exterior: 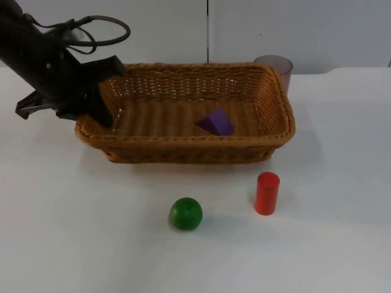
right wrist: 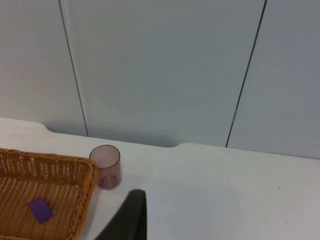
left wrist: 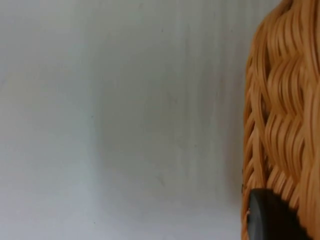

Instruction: Pick up the basket with the left hand and place the triangular block into the basket with the right hand.

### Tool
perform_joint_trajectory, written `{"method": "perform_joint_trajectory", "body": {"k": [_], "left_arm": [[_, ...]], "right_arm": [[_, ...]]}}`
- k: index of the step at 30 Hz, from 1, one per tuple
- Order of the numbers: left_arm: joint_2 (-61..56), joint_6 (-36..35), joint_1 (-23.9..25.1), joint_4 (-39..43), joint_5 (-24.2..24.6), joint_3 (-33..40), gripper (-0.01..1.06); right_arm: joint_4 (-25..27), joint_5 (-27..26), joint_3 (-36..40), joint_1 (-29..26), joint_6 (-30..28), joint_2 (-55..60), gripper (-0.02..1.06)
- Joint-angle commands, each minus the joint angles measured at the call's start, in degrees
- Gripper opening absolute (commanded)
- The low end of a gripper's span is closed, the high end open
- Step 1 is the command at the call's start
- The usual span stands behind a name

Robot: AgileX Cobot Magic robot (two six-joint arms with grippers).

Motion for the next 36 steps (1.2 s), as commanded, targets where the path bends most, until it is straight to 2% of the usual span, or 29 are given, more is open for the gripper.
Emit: {"method": "perform_joint_trajectory", "body": {"k": [1,15,20,28,36], "left_arm": [[-1.48,-0.12,0.24,-2.41,1.13,-0.51,0.0],[-4.23,-0.01,0.24,1.27,3.32,-0.3,0.0],[-4.23,3.3,1.01,0.24,4.3,-0.18,0.0],[-4.12,6.39,4.89,-3.32,2.16,2.61,0.0],[-1.62,8.12,5.0,-7.6,0.17,2.61,0.0]], "right_arm": [[-0.47,0.29,0.07,-0.27,0.07,-0.32,1.05],[-0.47,0.29,0.07,-0.27,-0.03,-0.32,1.05],[-0.47,0.29,0.07,-0.27,-0.3,-0.32,1.05],[-1.57,0.29,0.07,-0.27,-0.3,-0.17,1.05],[-1.35,-0.14,0.07,-0.27,0.2,0.67,1.05]]}}
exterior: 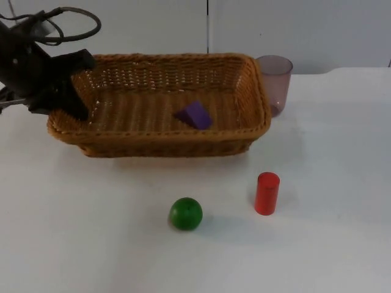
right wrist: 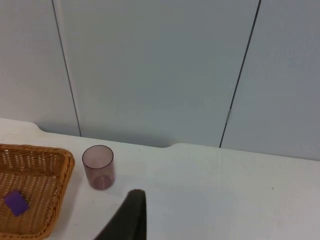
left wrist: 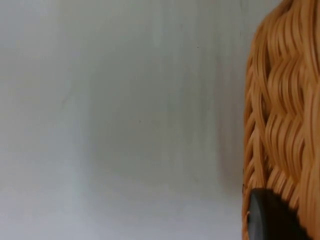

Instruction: Pick up the basket with the left hand and place the triangular block into the basket with the right hand.

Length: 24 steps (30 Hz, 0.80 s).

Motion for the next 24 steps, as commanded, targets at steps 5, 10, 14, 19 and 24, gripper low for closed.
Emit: {"method": "perform_joint_trajectory", "body": {"k": [5,10,14,19,24], "left_arm": [[3.11,1.59,0.03,-4.43,0.31,-0.15,0.0],[3.46,2.23,0.03,-4.12,-0.46,-0.15,0.0],[3.55,2.23,0.03,-4.48,-2.03,-0.15,0.0],[4.0,2.23,0.03,-5.14,-2.01,-0.15,0.0],[5.82,2.23,0.03,-6.91,-1.23,-0.15,0.0]], "right_arm": [[-0.15,0.1,0.07,-0.27,0.33,0.93,1.05],[-0.15,0.08,0.07,-0.27,0.43,0.93,1.05],[-0.15,0.08,0.07,-0.27,0.6,0.93,1.05],[-0.15,-0.02,0.07,-0.27,0.6,0.93,1.05],[-0.05,-0.02,0.07,-0.27,1.03,0.93,1.05]]}}
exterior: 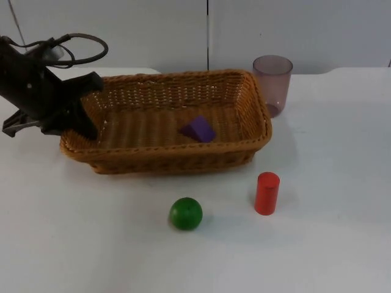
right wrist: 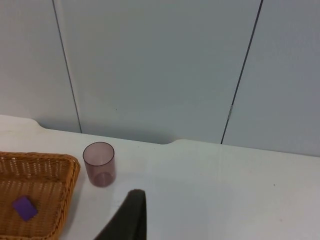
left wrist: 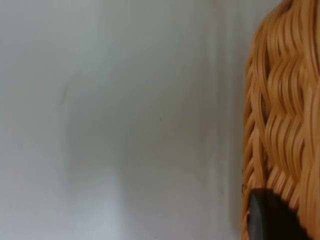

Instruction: Pick up the basket with the left hand and place the triangular block into the basket with the right hand.

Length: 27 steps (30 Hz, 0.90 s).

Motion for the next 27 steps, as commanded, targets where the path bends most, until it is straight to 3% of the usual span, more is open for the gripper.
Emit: {"method": "perform_joint_trajectory", "body": {"k": [1,22,27], "left_arm": [[0.33,0.05,0.03,-3.1,0.79,-0.15,0.0],[1.08,-2.52,0.03,-1.42,-1.1,-0.15,0.0],[1.08,-7.34,-0.22,5.74,-2.45,-0.15,0.0]], "right_arm": [[-0.05,-0.02,0.07,-0.27,0.57,-0.05,1.05],[-0.1,-0.02,0.07,-0.27,0.57,-0.05,1.05],[-0.1,-0.02,0.07,-0.27,0.57,-0.05,1.05]]}}
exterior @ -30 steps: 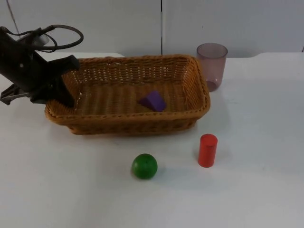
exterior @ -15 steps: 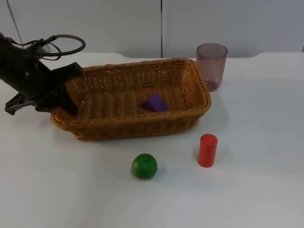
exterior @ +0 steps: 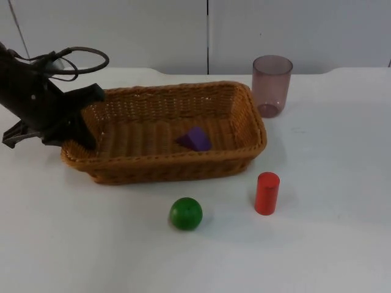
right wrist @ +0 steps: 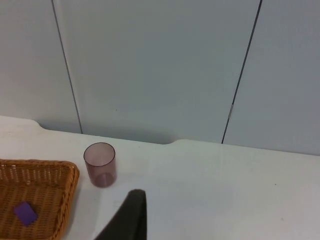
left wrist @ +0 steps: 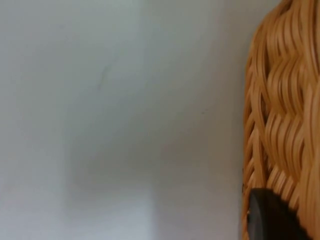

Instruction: Pick up the basket with the left hand and place the triangular block into the basket with the right hand.

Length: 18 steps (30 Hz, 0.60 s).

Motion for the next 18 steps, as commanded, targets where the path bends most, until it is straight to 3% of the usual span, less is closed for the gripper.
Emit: {"method": "perform_joint_trajectory", "body": {"k": [1,16,18], "left_arm": [[-0.5,-3.06,-0.22,2.14,-0.64,-0.15,0.0],[-0.5,-3.66,-0.22,0.77,0.51,-0.15,0.0],[-0.5,-3.66,-0.22,0.77,0.4,-0.15,0.09]], "right_arm": [[-0.22,-0.02,0.07,-0.27,0.2,-0.05,1.05],[-0.04,-0.02,0.07,-0.27,0.2,-0.05,1.05],[-0.04,-0.02,0.07,-0.27,0.2,-0.05,1.05]]}}
